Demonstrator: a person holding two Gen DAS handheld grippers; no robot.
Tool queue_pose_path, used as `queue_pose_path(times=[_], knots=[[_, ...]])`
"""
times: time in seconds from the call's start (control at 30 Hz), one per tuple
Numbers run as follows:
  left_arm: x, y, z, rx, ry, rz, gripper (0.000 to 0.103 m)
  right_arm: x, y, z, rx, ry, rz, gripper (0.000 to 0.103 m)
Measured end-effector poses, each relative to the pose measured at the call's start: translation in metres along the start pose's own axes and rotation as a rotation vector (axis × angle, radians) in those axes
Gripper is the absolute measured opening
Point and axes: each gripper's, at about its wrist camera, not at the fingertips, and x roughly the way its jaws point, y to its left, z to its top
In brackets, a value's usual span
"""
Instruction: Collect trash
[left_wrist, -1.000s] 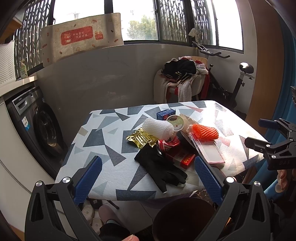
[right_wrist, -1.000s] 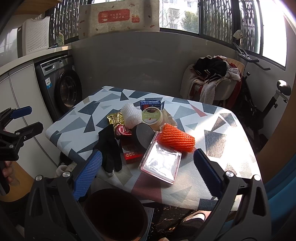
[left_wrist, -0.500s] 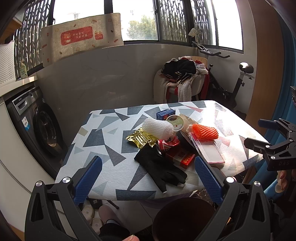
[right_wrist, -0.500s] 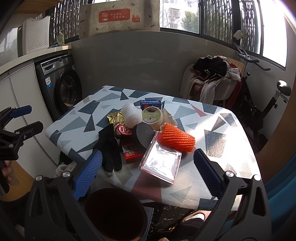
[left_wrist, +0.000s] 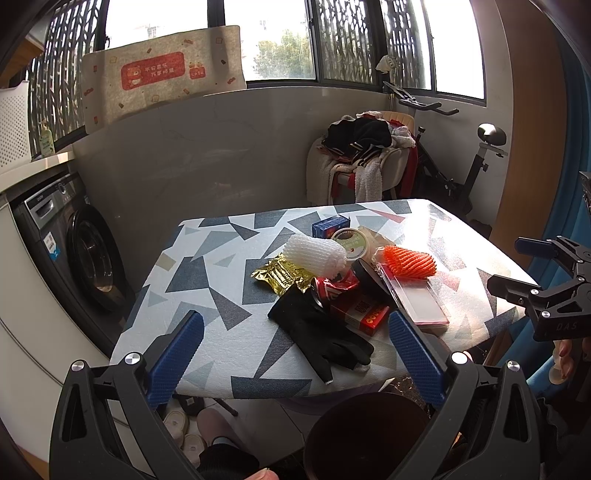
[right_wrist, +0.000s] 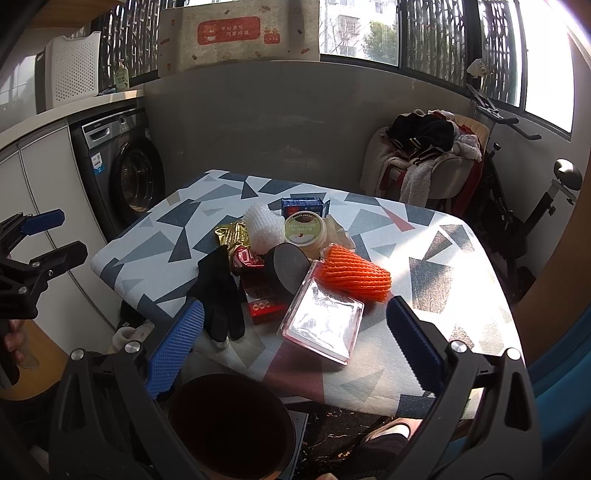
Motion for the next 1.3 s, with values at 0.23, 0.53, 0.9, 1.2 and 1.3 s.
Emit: queue_pose_path(times=[0.23, 0.53, 0.9, 1.2, 1.3], knots=[[0.000, 0.000, 0.000, 0.000, 0.000, 0.000, 0.098, 0.000, 0.000, 0.000, 0.000, 0.001, 0.000, 0.097], [-0.001, -0.004, -0.003, 0.000, 0.000, -0.001, 0.098, 0.002, 0.002, -0.004, -0.005, 0.002, -0.009, 0.097], [0.022, -0.010, -0.034, 0.077, 0.002, -0.020, 0.098, 0.014, -0.010, -0.016, 0.025, 0.021, -0.061, 0.098], [0.036, 0.005, -0.039, 0.053, -0.044, -0.038, 0.098, 0.036, -0.037, -0.033, 0.168, 0.051, -0.018, 0.098], [0.042, 0.012, -0.039, 0.021, -0.029, -0.035, 0.098, 0.045, -0.047, -0.033, 0.203, 0.069, -0.007, 0.098]])
